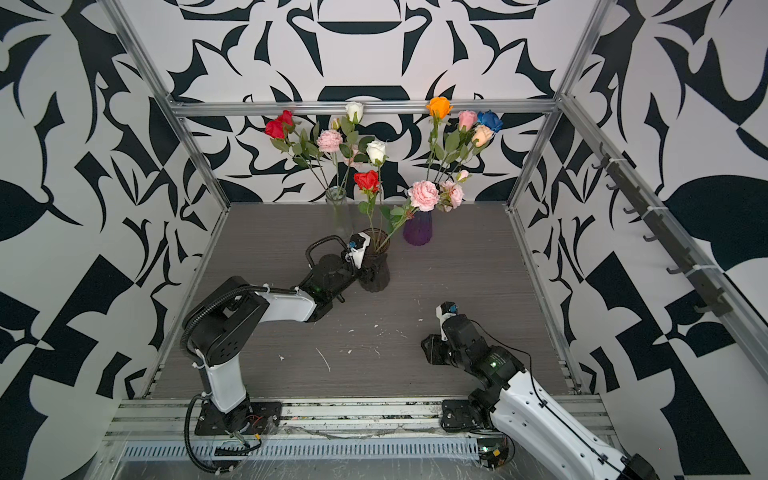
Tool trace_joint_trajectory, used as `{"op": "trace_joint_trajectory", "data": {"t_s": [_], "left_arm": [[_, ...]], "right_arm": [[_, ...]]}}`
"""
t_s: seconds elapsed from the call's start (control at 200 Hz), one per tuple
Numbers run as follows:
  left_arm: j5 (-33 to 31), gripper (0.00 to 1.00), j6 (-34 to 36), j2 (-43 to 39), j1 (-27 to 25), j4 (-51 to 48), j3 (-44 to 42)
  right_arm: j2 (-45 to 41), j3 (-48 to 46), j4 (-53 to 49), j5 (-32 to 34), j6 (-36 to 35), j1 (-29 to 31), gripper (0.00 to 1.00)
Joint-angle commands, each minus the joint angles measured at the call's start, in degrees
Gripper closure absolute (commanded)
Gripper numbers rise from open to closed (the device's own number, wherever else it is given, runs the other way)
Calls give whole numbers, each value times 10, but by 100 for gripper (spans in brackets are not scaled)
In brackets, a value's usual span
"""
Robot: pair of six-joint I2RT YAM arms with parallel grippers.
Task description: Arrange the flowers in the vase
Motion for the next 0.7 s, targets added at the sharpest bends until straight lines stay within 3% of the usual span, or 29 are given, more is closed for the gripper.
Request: {"op": "trace_joint_trajectory", "data": {"t_s": [0.0, 0.185, 0.335, 0.695], "left_arm": [[0, 40, -21, 21, 7, -60, 0], [3, 34, -28, 17, 7, -74, 3], [22, 11, -38, 5, 7, -54, -9], [26, 9, -52, -75, 6, -61, -48]], "right_arm": [[2, 14, 14, 2, -13, 2, 64], [2, 14, 15, -1, -13, 2, 64], [-2, 13, 14, -2, -13, 2, 64], [-14, 11, 14, -6, -14, 2, 64]]}}
